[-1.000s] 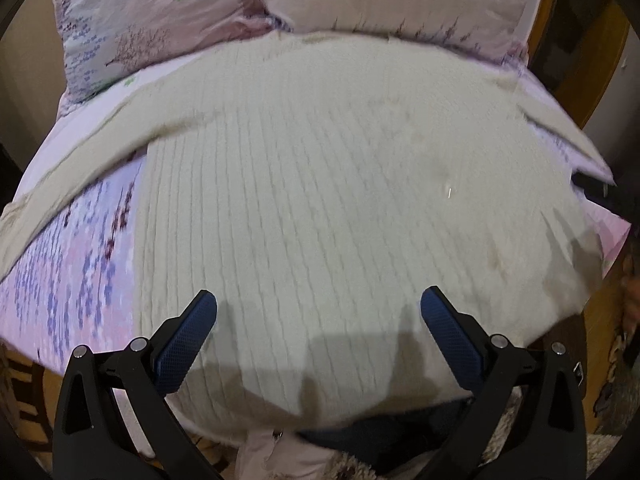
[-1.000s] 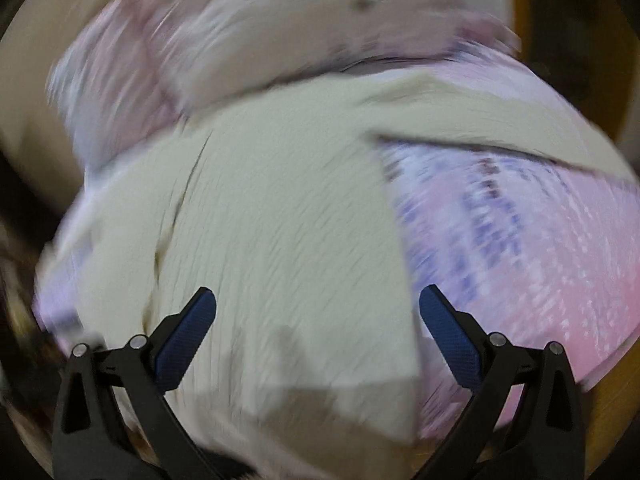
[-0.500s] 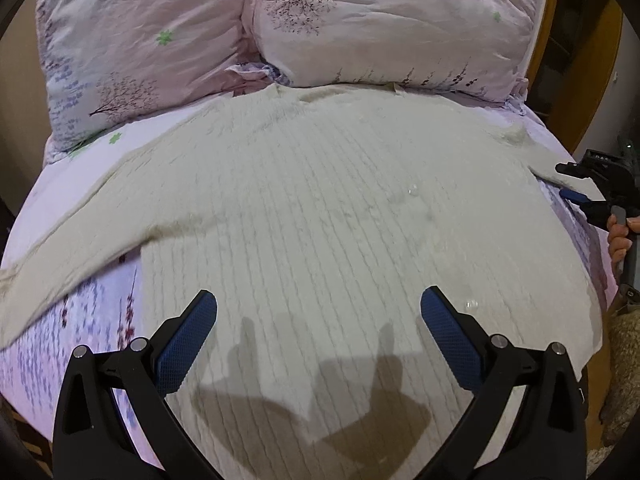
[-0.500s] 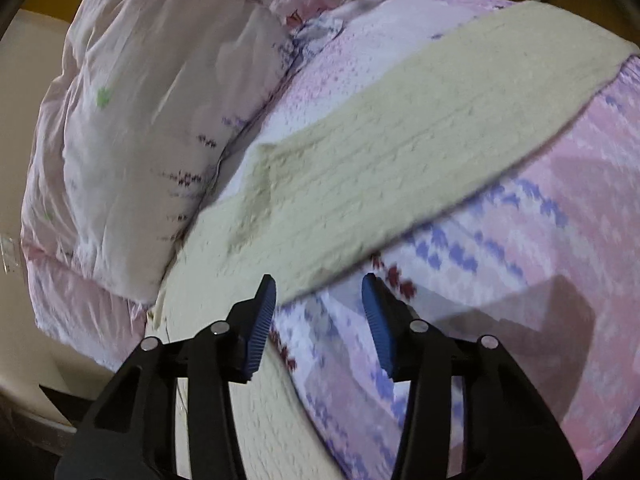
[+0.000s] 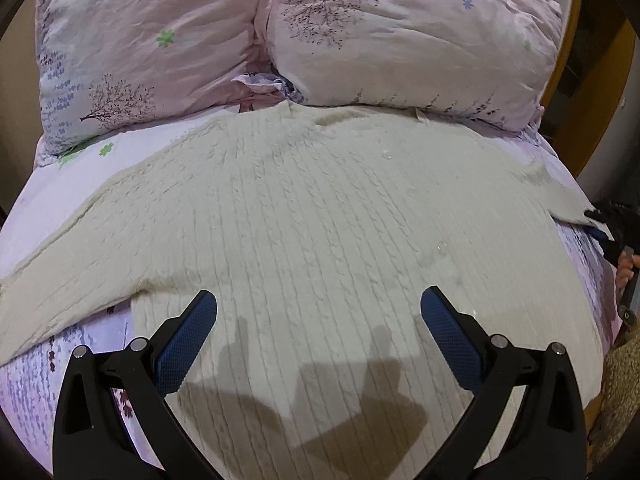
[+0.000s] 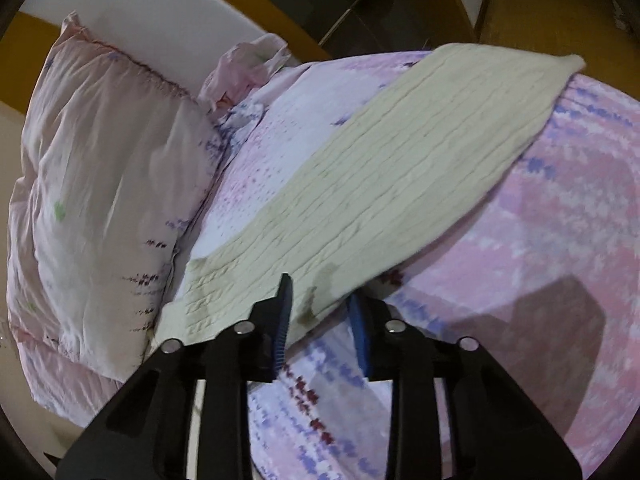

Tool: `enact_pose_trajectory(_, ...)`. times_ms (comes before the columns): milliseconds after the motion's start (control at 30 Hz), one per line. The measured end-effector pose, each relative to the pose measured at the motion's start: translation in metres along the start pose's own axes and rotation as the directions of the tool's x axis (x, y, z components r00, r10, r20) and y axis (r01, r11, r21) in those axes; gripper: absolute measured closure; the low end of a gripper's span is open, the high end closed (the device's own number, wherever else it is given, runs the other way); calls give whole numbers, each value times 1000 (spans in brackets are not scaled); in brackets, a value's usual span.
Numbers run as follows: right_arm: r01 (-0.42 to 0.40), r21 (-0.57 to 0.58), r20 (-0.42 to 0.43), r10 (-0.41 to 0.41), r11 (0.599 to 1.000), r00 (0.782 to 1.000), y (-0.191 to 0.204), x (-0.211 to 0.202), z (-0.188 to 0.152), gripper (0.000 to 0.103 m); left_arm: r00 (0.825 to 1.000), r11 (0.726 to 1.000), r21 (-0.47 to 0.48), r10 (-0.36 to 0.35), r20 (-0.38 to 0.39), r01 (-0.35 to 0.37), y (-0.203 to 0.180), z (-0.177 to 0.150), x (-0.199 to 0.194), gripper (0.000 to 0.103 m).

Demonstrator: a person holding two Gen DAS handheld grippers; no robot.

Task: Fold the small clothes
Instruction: 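Grasp the cardigan sleeve cuff with the right gripper and fold it across the body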

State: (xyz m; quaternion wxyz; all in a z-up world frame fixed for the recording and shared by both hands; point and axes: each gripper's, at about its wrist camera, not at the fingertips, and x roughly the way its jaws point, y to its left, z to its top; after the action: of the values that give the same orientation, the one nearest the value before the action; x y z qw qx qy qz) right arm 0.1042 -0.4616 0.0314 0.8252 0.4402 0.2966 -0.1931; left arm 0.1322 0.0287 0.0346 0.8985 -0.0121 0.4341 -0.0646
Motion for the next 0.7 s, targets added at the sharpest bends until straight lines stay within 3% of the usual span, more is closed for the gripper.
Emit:
enact_pose_trajectory(67,11,7,5,-12,1000,1000,-1,1,1,86,1000,1000,-7,2,0,-2,2,2,3,1)
enact_pose_trajectory(300,65,1,38,-65,998,997,-5,-8,2,89,1000,1000,-17,10,3,-10,9,6,8,1)
enact_pose_trajectory(333,74,-13,47,-74,997,996,-2,-9,2,95,1000,1000,-19,12,1,-12,11,7,8,1)
enact_pose_trajectory(433,92,-103,98,-82,990,992,21,-17,1,98,1000,1000,-27,-14,0,14,15,8,9,1)
enact_pose_trajectory(567,17,-276,149,25,961,989,76,-40,-14,98,1000,999,-37,-11,16,11,18,11,6,1)
enact_pose_trajectory(700,-131,-449,49,171,884,984,134,-49,-58,98,999,997,-68,-28,23,30,21,13,6,1)
